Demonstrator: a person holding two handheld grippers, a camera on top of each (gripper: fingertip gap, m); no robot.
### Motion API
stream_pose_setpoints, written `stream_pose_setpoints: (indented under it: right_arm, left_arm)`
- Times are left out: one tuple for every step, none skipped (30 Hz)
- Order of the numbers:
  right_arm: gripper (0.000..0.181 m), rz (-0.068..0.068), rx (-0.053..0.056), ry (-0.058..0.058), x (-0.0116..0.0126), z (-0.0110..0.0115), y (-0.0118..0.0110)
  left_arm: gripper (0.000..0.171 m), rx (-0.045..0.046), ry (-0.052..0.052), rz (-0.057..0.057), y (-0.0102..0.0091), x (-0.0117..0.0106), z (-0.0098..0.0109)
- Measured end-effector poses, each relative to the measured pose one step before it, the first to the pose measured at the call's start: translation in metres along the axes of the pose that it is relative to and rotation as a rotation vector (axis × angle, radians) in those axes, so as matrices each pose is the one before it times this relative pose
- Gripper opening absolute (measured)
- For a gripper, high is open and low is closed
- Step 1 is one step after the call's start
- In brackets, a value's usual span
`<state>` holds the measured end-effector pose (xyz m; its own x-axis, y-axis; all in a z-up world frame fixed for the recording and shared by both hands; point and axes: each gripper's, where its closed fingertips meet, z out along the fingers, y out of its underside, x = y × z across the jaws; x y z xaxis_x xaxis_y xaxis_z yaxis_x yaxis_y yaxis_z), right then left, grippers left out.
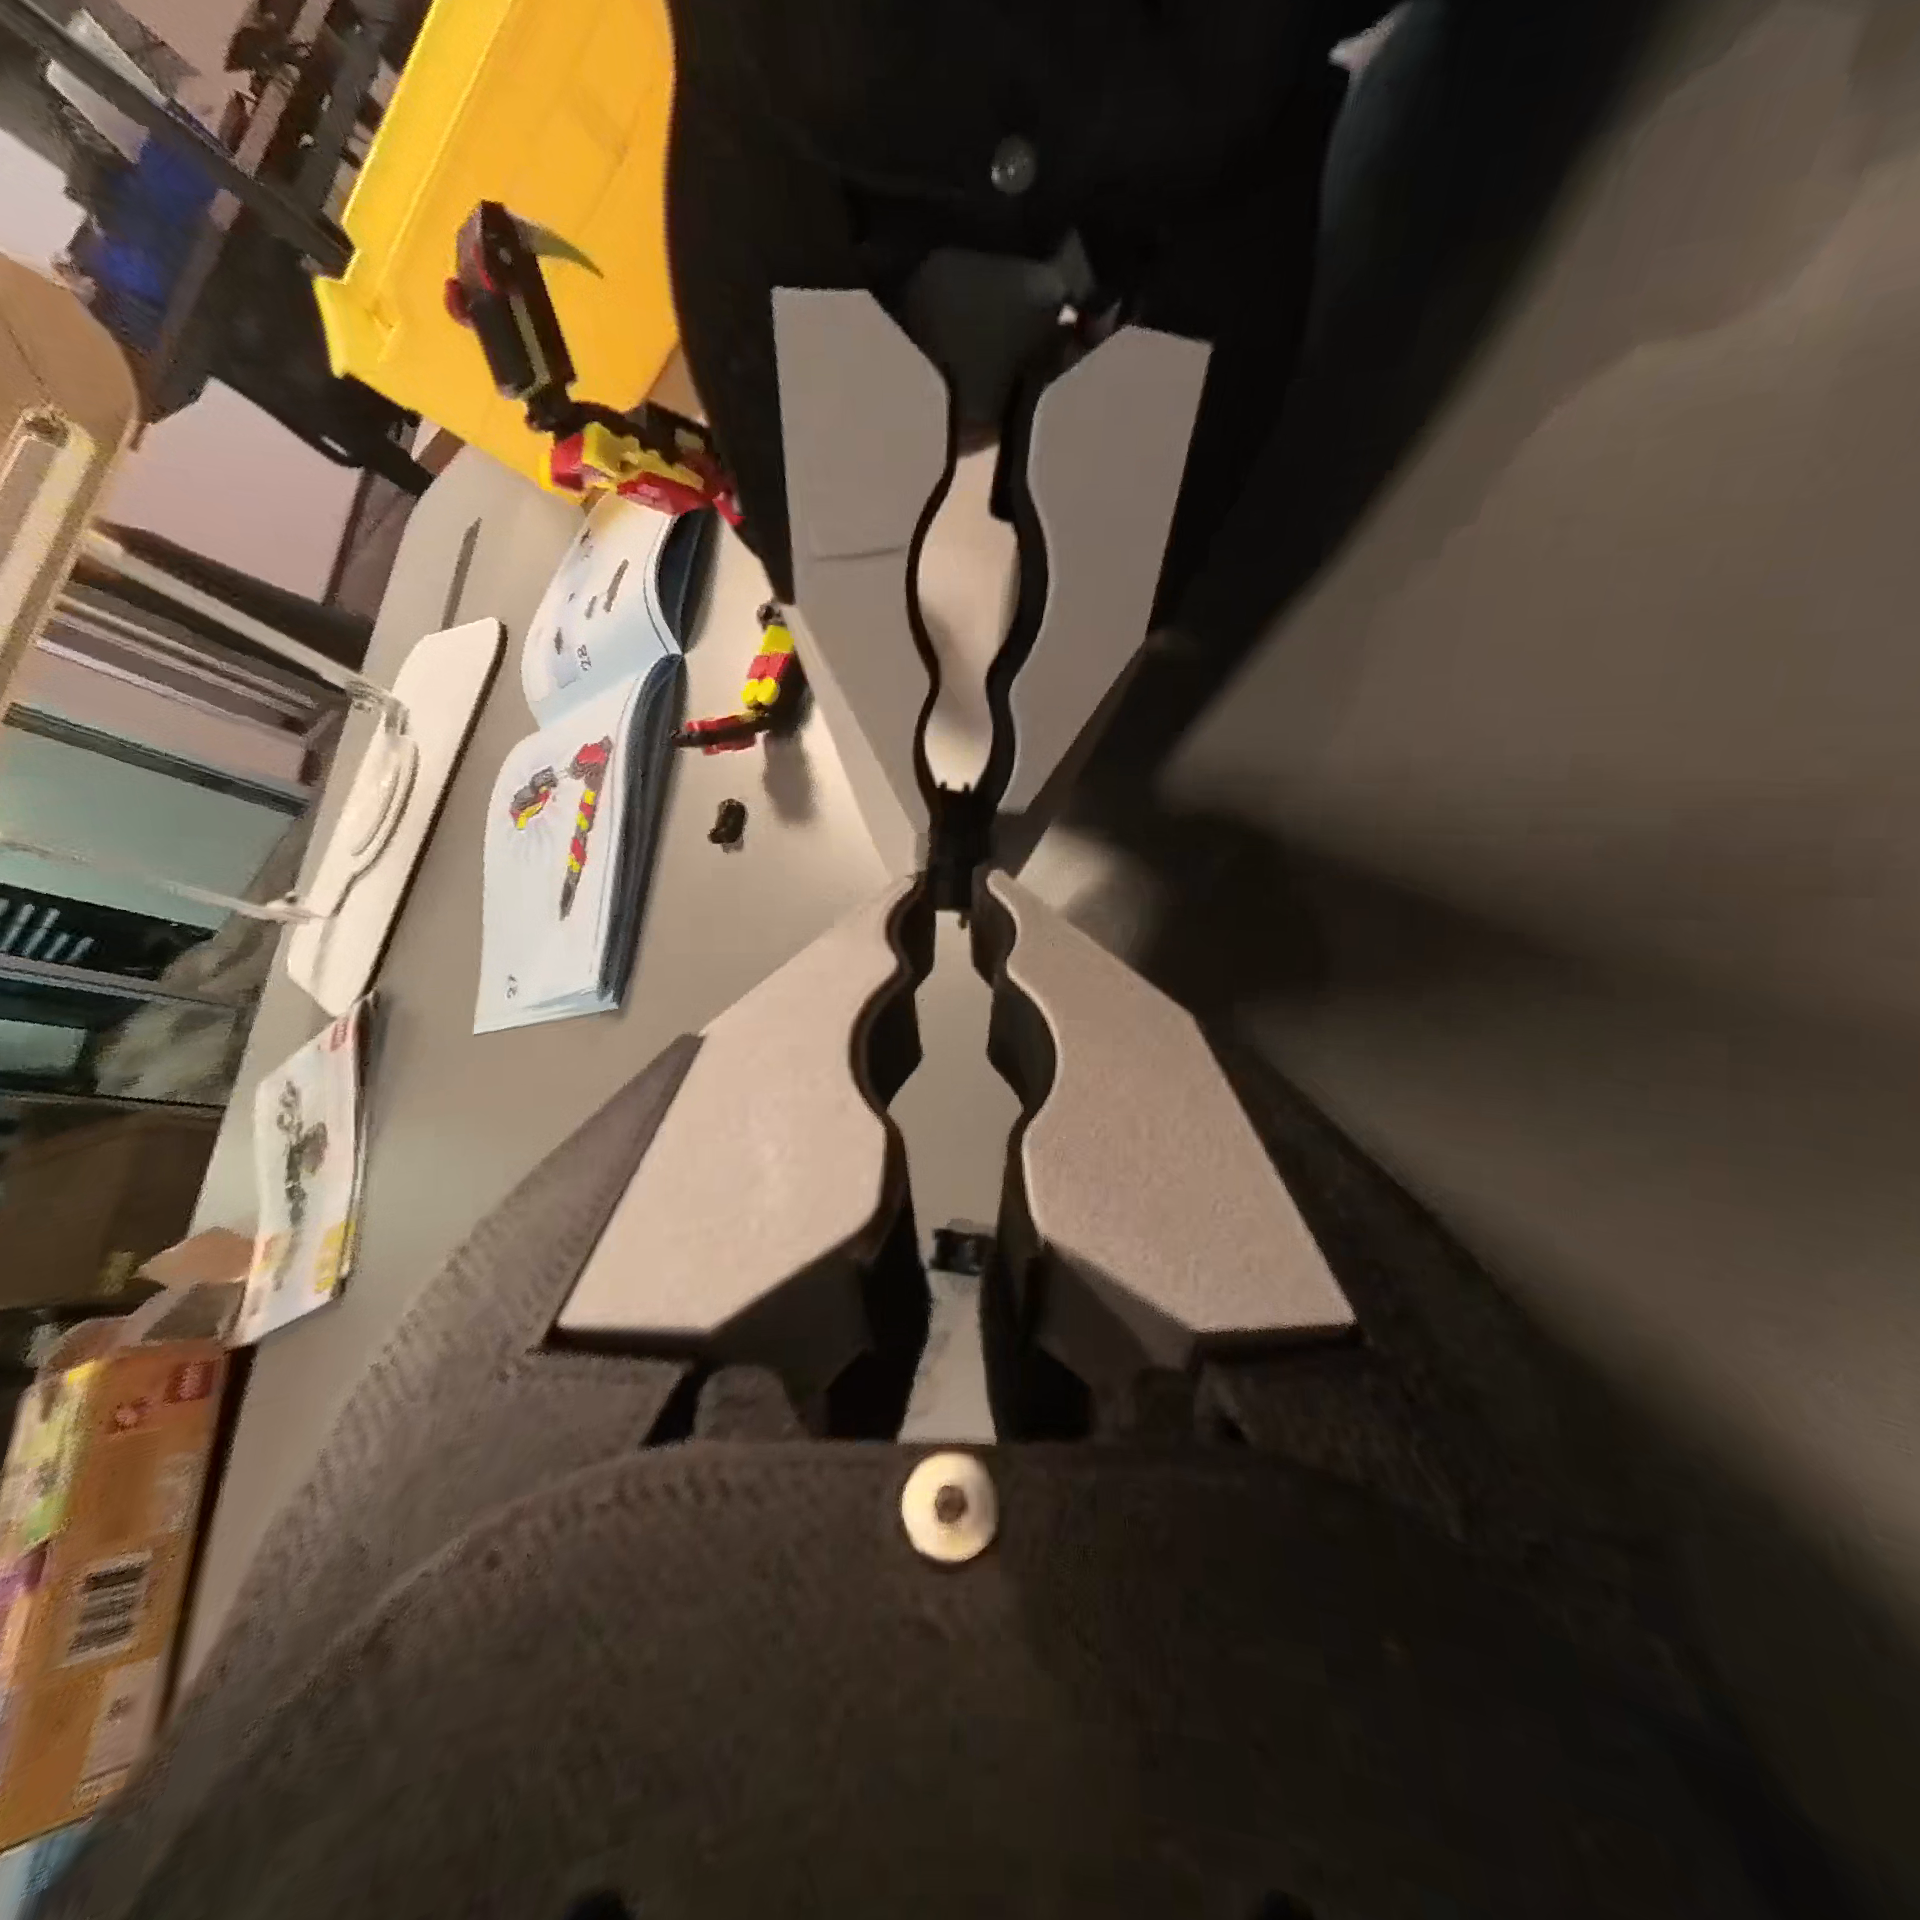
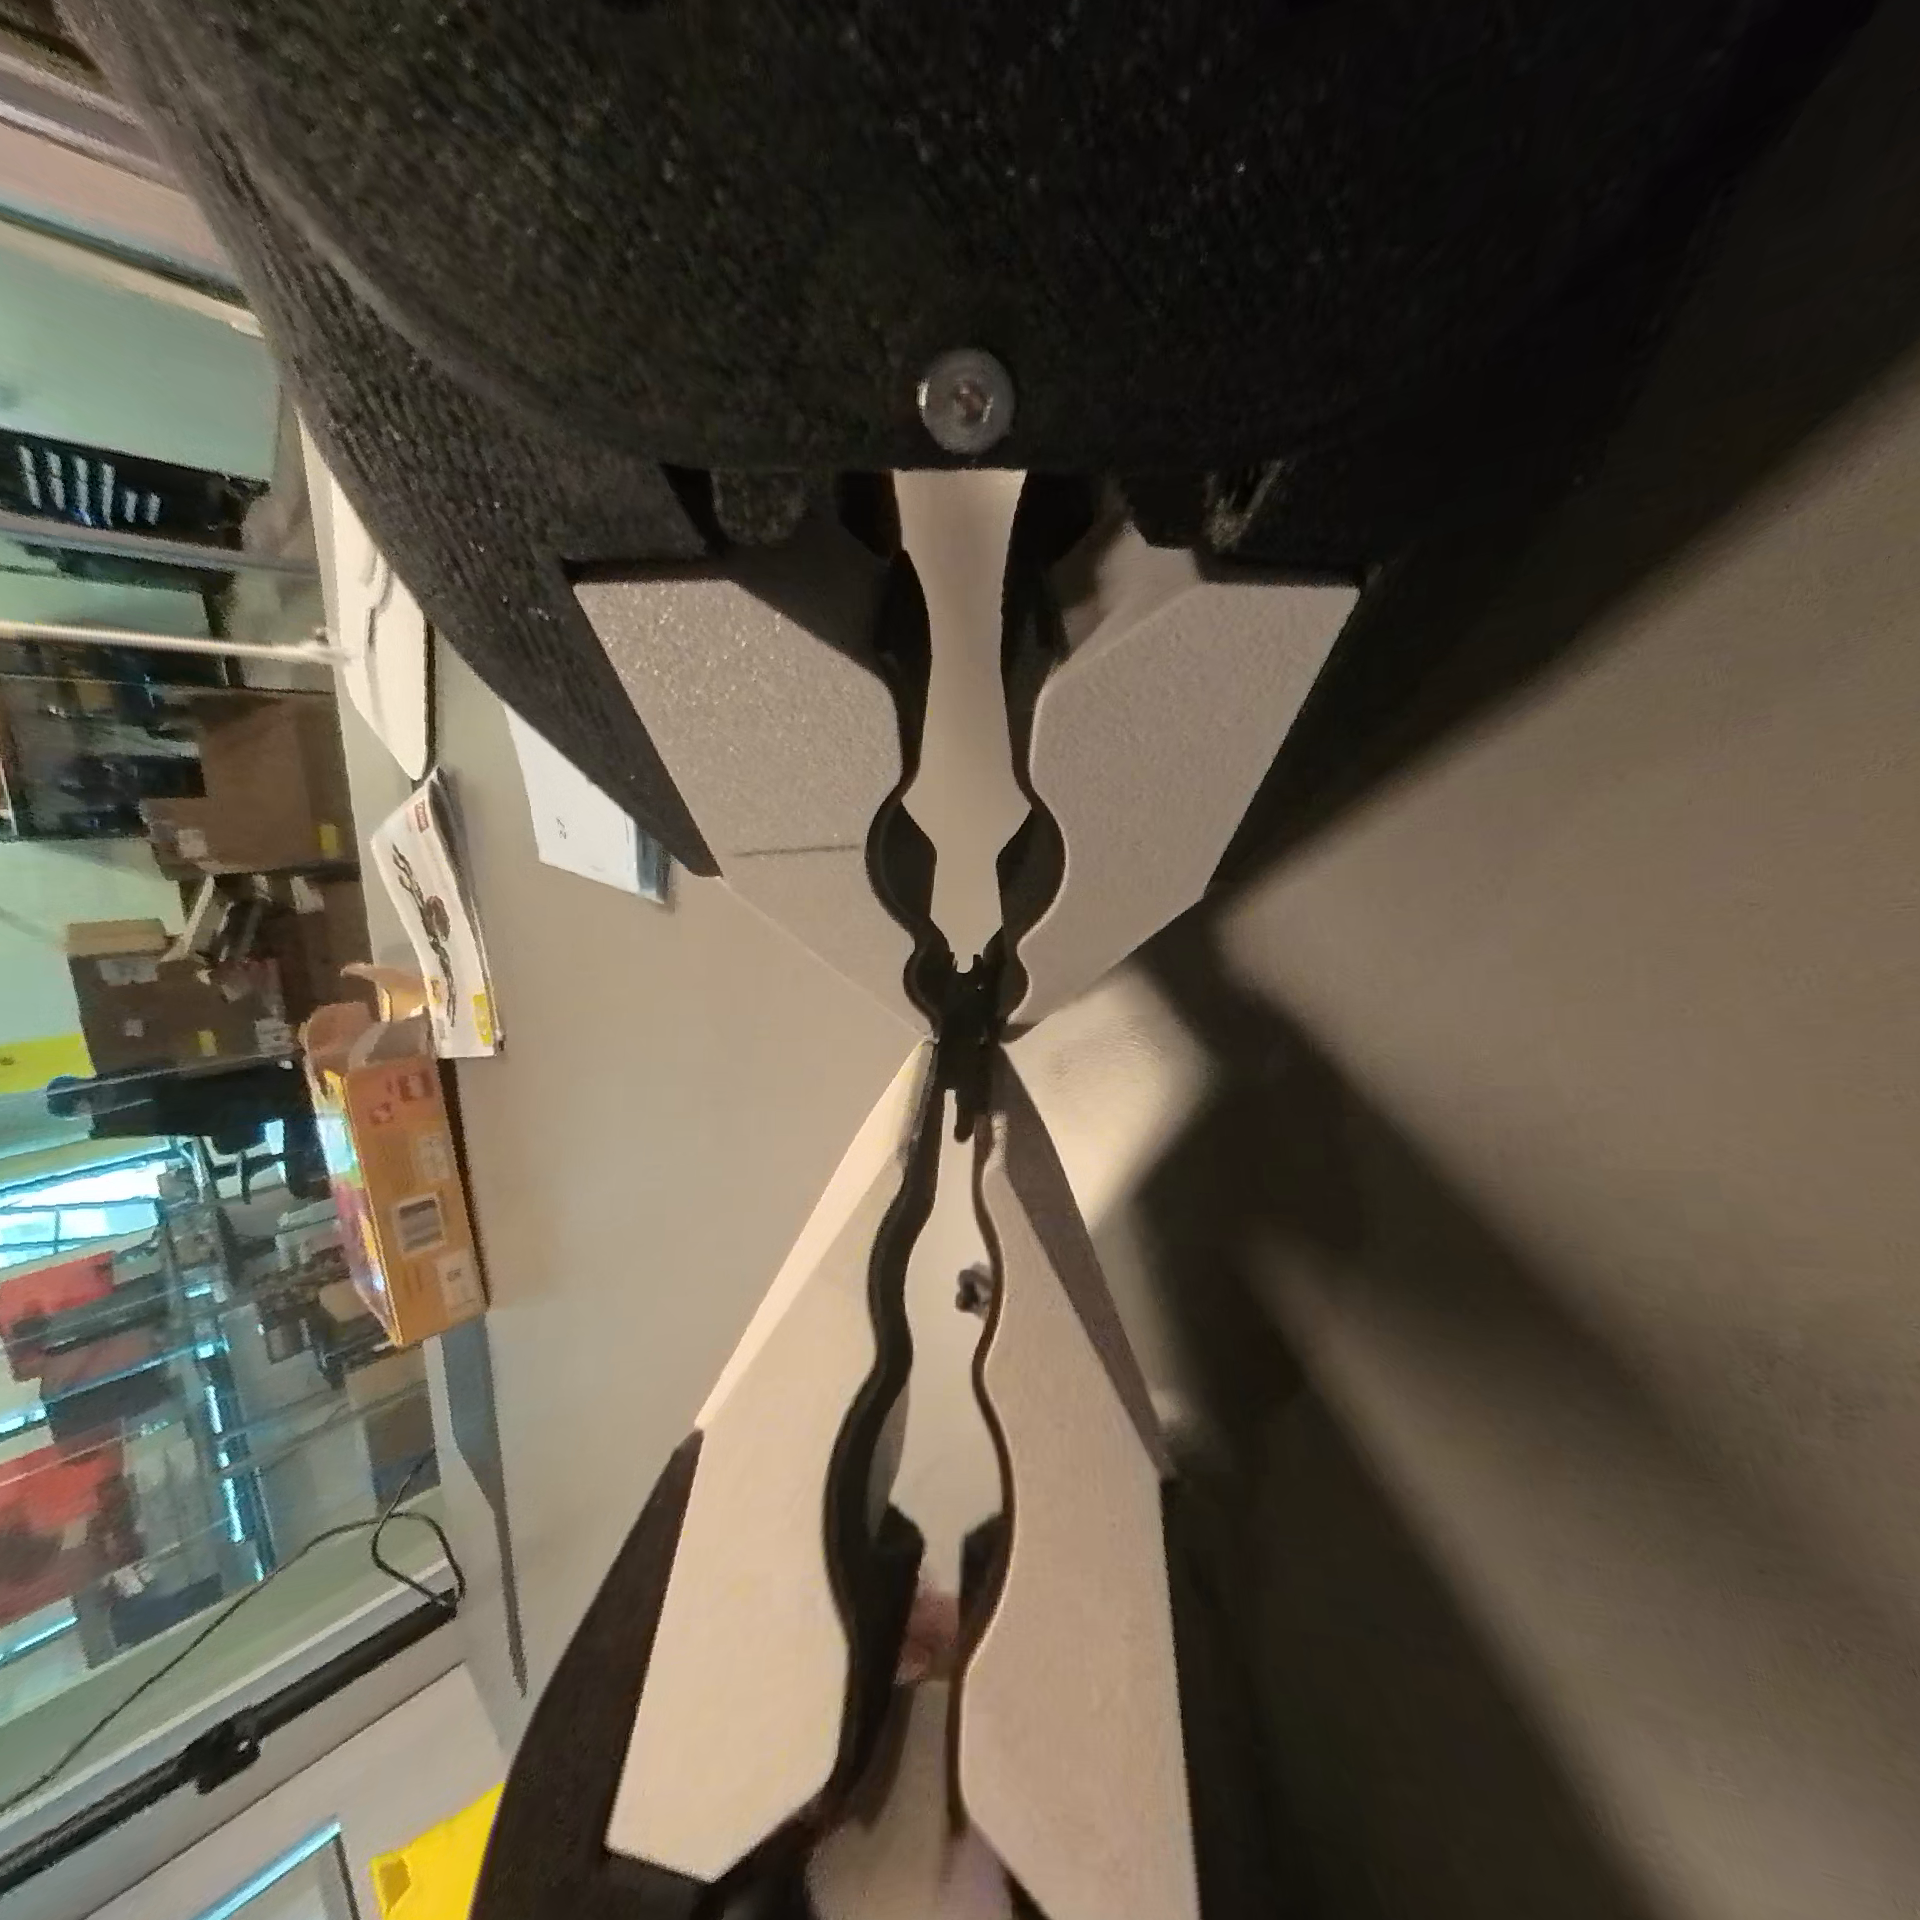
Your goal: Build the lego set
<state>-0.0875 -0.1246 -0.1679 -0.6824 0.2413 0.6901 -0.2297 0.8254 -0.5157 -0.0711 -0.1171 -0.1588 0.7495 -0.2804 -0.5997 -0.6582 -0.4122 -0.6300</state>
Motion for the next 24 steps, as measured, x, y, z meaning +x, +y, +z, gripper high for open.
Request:
stream_pose_setpoints:
  right_arm:
    - [0.003,-0.0026,-0.0129,-0.0016,-0.00112,0.00073,0.00047]
    - [0.003,-0.0095,-0.0101,0.0023,-0.00071,0.00027,0.00044]
    - [0.003,-0.0101,-0.0067,0.0076,0.00041,0.00019,0.00074]
    - [0.003,-0.0061,-0.0014,0.0062,0.00065,0.00020,0.00077]
    - [0.003,-0.0066,0.0011,0.0166,0.00265,-0.00061,0.00055]
    - [0.003,-0.0173,0.0051,0.0451,0.00641,-0.00132,-0.00026]
    - [0.004,-0.0346,0.0071,0.0472,0.00597,-0.00153,-0.00062]
    - [0.004,-0.0363,-0.0060,0.0498,0.00596,-0.00098,0.00095]
    - [0.004,-0.0376,-0.0108,0.0386,0.00390,-0.00037,0.00176]
    - [0.004,-0.0367,0.0001,0.0345,0.00288,-0.00065,0.00018]
    - [0.004,-0.0333,0.0024,0.0331,0.00278,-0.00072,-0.00051]
    - [0.004,-0.0298,-0.0011,0.0258,0.00203,-0.00055,-0.00021]
    - [0.004,-0.0234,-0.0016,0.0180,0.00144,-0.00031,-0.00032]
    - [0.004,-0.0187,-0.0018,0.0196,0.00201,-0.00011,-0.00021]
    - [0.004,-0.0211,-0.0029,0.0138,0.00132,-0.00010,-0.00004]
    - [0.004,-0.0208,-0.0034,0.0100,0.00050,0.00009,-0.00009]
    - [0.004,-0.0262,-0.0035,0.0148,0.00073,0.00004,-0.00005]
    - [0.004,-0.0361,-0.0051,0.0190,0.00087,0.00011,0.00026]
    - [0.004,-0.0418,-0.0044,0.0250,0.00123,0.00004,0.00024]
    - [0.003,-0.0432,-0.0043,0.0403,0.00334,0.00001,0.00036]
    - [0.003,-0.0437,-0.0072,0.0505,0.00498,-0.00014,0.00118]
    - [0.004,-0.0426,-0.0112,0.0337,0.00280,0.00016,0.00239]
    - [0.004,-0.0302,-0.0111,0.0408,0.00383,0.00014,0.00308]
    - [0.004,-0.0254,-0.0044,0.0336,0.00317,-0.00012,0.00237]
  left_arm:
    - [0.004,-0.01176,0.0011,0.0141,0.00113,0.00107,0.00012]
    - [0.004,-0.00550,0.0019,0.0004,0.00054,0.00064,0.00021]
    - [0.005,-0.00100,0.0003,-0.0092,0.00037,-0.00012,0.00059]
    - [0.005,0.00383,0.0031,-0.0185,0.00010,-0.00019,0.00076]
    - [0.005,0.01463,-0.0093,-0.0386,-0.00103,-0.00254,0.00050]
    - [0.006,0.02769,-0.0170,-0.0631,-0.00268,-0.00510,-0.00046]
    - [0.009,0.03297,0.0156,-0.0879,-0.00387,-0.00243,-0.00099]
    - [0.021,0.03249,0.0431,-0.1085,-0.00432,0.00001,-0.00074]
    - [0.038,0.02619,0.0381,-0.1067,-0.00392,-0.00113,-0.00023]
    - [0.044,0.01808,0.0200,-0.0898,-0.00315,-0.00330,0.00006]
    - [0.044,0.01462,0.0142,-0.0736,-0.00224,-0.00305,0.00062]
    - [0.043,0.00629,0.0192,-0.0554,-0.00125,-0.00110,0.00049]
    - [0.041,0.00435,0.0163,-0.0455,-0.00087,-0.00034,0.00050]
    - [0.036,0.00660,0.0088,-0.0356,-0.00091,-0.00057,0.00005]
    - [0.036,0.00696,0.0043,-0.0248,-0.00101,-0.00051,-0.00016]
    - [0.034,0.00700,0.0011,-0.0226,-0.00087,-0.00098,-0.00038]
    - [0.033,0.00844,0.0096,-0.0277,-0.00106,-0.00003,-0.00044]
    - [0.034,0.01161,0.0178,-0.0408,-0.00154,0.00013,-0.00048]
    - [0.034,0.01654,0.0257,-0.0539,-0.00208,0.00013,-0.00079]
    - [0.034,0.02384,0.0360,-0.0623,-0.00302,0.00096,-0.00124]
    - [0.034,0.02126,0.0442,-0.0628,-0.00234,0.00197,-0.00125]
    - [0.034,0.02166,0.0326,-0.0585,-0.00237,0.00061,-0.00113]
    - [0.035,0.00966,0.0267,-0.0428,-0.00077,0.00042,-0.00037]
    - [0.036,0.00193,0.0163,-0.0295,-0.00011,-0.00008,0.00022]
